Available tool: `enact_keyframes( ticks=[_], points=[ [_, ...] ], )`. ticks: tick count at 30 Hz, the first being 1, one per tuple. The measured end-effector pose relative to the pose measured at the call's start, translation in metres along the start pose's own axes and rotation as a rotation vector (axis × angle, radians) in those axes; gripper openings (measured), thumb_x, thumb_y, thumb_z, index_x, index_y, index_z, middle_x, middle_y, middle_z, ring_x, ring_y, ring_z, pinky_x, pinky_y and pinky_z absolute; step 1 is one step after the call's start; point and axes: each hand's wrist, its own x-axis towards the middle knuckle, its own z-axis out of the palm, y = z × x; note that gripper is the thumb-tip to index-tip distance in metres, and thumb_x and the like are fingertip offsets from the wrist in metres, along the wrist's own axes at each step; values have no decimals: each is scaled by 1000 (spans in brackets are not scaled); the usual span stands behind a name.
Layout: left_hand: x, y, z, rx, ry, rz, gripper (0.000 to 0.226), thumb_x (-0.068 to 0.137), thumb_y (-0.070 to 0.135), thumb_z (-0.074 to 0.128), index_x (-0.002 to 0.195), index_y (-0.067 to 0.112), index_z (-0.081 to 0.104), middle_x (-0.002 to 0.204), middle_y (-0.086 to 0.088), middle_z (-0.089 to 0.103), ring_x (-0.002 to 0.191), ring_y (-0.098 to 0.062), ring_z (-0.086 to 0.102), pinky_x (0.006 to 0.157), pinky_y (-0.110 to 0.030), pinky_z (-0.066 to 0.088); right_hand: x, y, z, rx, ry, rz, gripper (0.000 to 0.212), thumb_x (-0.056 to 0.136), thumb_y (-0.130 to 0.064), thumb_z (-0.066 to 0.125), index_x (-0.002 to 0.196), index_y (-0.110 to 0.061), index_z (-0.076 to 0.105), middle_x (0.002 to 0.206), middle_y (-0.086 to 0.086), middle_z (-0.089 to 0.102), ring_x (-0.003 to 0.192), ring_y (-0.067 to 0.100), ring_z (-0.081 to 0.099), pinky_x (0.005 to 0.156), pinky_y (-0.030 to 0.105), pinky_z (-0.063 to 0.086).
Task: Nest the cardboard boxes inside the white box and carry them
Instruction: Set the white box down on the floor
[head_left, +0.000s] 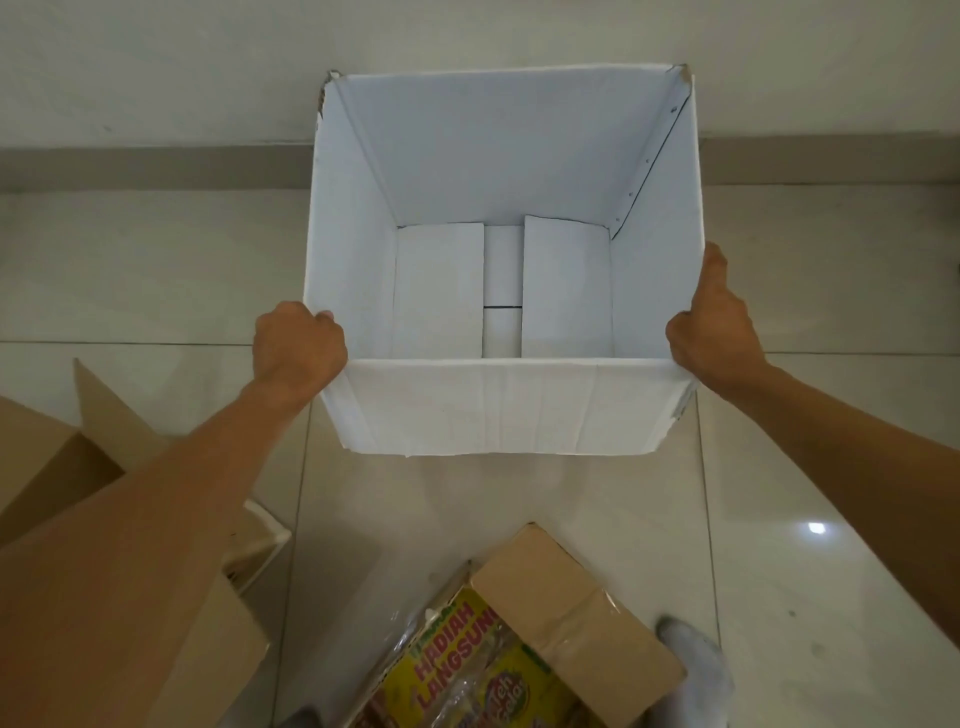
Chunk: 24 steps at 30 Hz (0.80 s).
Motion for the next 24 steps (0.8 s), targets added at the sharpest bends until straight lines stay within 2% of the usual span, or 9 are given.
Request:
enact_keyframes(
  ticks=[4, 6, 9, 15, 17, 19, 20, 22, 24],
  points=[
    [1, -1, 0, -6, 8, -11, 26, 92, 21, 47, 80, -2, 51, 89, -25, 60, 77, -35, 58, 65, -33, 43, 0, -2, 0, -21, 3, 7, 80, 83, 8, 43, 148, -22, 6, 112, 21, 56, 95, 39, 59, 80, 47, 52],
    [2, -2, 1, -8, 2, -15, 27, 92, 21, 47, 82, -3, 54, 92, -25, 62, 75, -33, 57, 65, -34, 43, 0, -2, -1, -33, 4, 8, 80, 83, 8, 43, 148, -21, 7, 113, 22, 55, 96, 39, 58, 83, 50, 52],
    [3, -3, 2, 0, 7, -20, 31, 93, 23, 47, 92, -6, 58, 98, -26, 63, 83, -37, 60, 67, -33, 43, 1, -2, 0, -45, 8, -1, 79, 83, 8, 45, 148, -18, 8, 113, 22, 55, 96, 39, 58, 85, 51, 52],
    [5, -4, 3, 16, 8, -14, 33, 93, 24, 46, 91, -6, 58, 93, -21, 60, 81, -35, 57, 68, -32, 41, 2, 1, 3, -61, 38, -14, 78, 82, 6, 45, 147, -18, 9, 110, 21, 56, 91, 38, 59, 82, 51, 53],
    [5, -7, 0, -1, -9, -26, 35, 94, 27, 46, 78, -3, 55, 79, -11, 56, 75, -30, 53, 65, -31, 40, 1, 3, 2, -58, 29, -37, 76, 84, 1, 47, 147, -18, 8, 115, 20, 55, 94, 37, 59, 84, 50, 52],
    [4, -11, -5, -29, -38, -35, 40, 94, 36, 45, 72, 3, 50, 74, -8, 55, 74, -30, 54, 64, -32, 40, 0, 4, 0, -30, 8, -61, 73, 89, -11, 52, 147, -17, 9, 130, 18, 49, 108, 37, 55, 92, 50, 48],
    [2, -12, -8, -36, -53, -40, 43, 93, 43, 44, 78, 3, 52, 81, -12, 59, 76, -31, 56, 66, -34, 43, -2, 4, -1, -13, 7, -63, 73, 89, -19, 55, 147, -17, 10, 138, 17, 42, 116, 37, 50, 97, 50, 44],
    [-4, -15, -13, -12, -63, -43, 58, 90, 55, 41, 104, 1, 54, 103, -18, 61, 91, -37, 58, 81, -42, 47, -8, 4, -2, -28, 46, -76, 81, 87, -32, 61, 148, -19, 10, 150, 15, 26, 133, 36, 36, 105, 52, 36],
    [-14, -18, -19, 39, -16, 6, 67, 89, 59, 38, 123, 2, 48, 121, -20, 57, 111, -39, 52, 95, -46, 39, -21, -3, -1, -79, 113, -141, 88, 84, -38, 63, 149, -20, 6, 156, 15, 13, 142, 34, 20, 112, 56, 23]
  ],
)
